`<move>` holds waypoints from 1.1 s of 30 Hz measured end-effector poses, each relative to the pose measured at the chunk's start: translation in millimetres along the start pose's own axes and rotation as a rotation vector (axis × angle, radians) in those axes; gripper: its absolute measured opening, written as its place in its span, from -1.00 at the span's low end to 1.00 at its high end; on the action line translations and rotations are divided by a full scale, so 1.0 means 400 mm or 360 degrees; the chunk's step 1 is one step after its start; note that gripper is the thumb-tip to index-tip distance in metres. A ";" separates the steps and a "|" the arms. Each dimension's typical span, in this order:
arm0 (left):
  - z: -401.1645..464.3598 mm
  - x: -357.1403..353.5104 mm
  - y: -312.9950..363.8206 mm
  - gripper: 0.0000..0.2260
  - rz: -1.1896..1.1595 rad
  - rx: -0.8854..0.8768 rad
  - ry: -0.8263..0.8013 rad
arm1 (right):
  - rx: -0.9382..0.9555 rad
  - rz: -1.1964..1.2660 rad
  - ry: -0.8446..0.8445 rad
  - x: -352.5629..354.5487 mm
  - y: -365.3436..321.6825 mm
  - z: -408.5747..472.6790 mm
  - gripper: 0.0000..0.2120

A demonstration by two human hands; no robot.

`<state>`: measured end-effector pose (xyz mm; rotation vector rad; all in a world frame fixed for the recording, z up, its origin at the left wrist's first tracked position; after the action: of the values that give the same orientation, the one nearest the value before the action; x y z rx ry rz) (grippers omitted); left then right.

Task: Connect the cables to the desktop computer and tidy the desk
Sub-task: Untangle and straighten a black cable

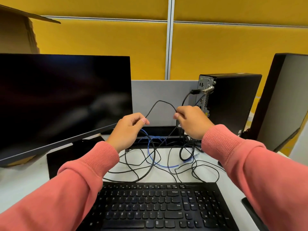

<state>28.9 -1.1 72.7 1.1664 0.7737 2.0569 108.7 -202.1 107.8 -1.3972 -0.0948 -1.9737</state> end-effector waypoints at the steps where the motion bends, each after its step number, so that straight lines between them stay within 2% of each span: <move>1: 0.000 -0.001 -0.005 -0.77 0.0002 0.0014 -0.0009 | -0.0001 -0.0007 0.0000 0.000 0.001 -0.001 -0.72; 5: 0.005 -0.004 -0.035 -0.75 -0.0054 0.0064 -0.0049 | -0.0063 0.0044 0.0130 0.024 0.022 0.004 -0.83; 8: 0.000 -0.006 -0.041 -0.75 -0.0040 0.0052 -0.0079 | -0.0188 0.0231 0.0358 0.056 0.044 0.009 -0.79; 10: -0.006 -0.003 -0.039 -0.76 0.0003 0.0050 -0.0063 | -0.0238 0.0292 0.0400 0.057 0.052 0.011 -0.75; 13: -0.004 0.011 -0.044 -0.76 0.0053 0.0025 0.0026 | -0.0235 0.0085 0.0240 0.034 0.043 0.000 -0.72; 17: -0.004 0.033 -0.041 -0.78 0.0119 -0.0010 0.0186 | -0.0292 -0.0686 -0.0298 -0.005 0.031 -0.029 -0.81; 19: -0.005 0.027 -0.024 -0.78 0.0120 -0.0049 0.0178 | -0.0269 -0.0706 -0.0333 -0.014 0.018 -0.032 -0.68; 22: -0.004 0.008 0.004 -0.79 0.0092 -0.0074 0.0144 | -0.0157 -0.0251 -0.0142 -0.005 -0.035 -0.028 -0.32; 24: -0.001 0.001 0.025 -0.79 0.0101 -0.0111 0.0136 | -0.0078 0.0019 0.0161 0.026 -0.078 -0.035 -0.14; 26: 0.002 0.000 0.039 -0.80 0.0127 -0.0145 0.0127 | -0.0003 0.0183 0.0490 0.073 -0.107 -0.047 -0.06; 27: 0.004 0.002 0.042 -0.81 0.0143 -0.0149 0.0115 | 0.0067 0.0138 0.0600 0.093 -0.122 -0.053 -0.06; 29: 0.008 0.010 0.054 -0.82 0.0143 -0.0164 0.0072 | 0.0296 -0.0234 0.0604 0.099 -0.155 -0.057 -0.14; 30: 0.006 0.013 0.066 -0.82 0.0121 -0.0188 0.0039 | 0.0432 -0.0387 0.0473 0.076 -0.167 -0.054 -0.23; 31: 0.000 0.015 0.083 -0.83 0.0081 -0.0228 0.0004 | 0.0553 -0.0423 0.0273 0.040 -0.170 -0.052 -0.36; 33: -0.010 0.022 0.115 -0.82 -0.0035 -0.0271 -0.0057 | 0.0601 -0.0154 -0.0162 -0.026 -0.161 -0.061 -0.72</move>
<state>10.6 -23.7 109.8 1.0918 0.5796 2.0341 54.0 -159.5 109.9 -1.2592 -0.5612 -1.8402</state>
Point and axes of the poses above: each hand's wrist, its own z-axis towards the middle knuckle, its own x-axis out of the back of the hand, y = z × x, the point moved 6 cm from there along z, towards the middle knuckle, and after that the axes turned 2 degrees about -z, right-handed, at the moved point
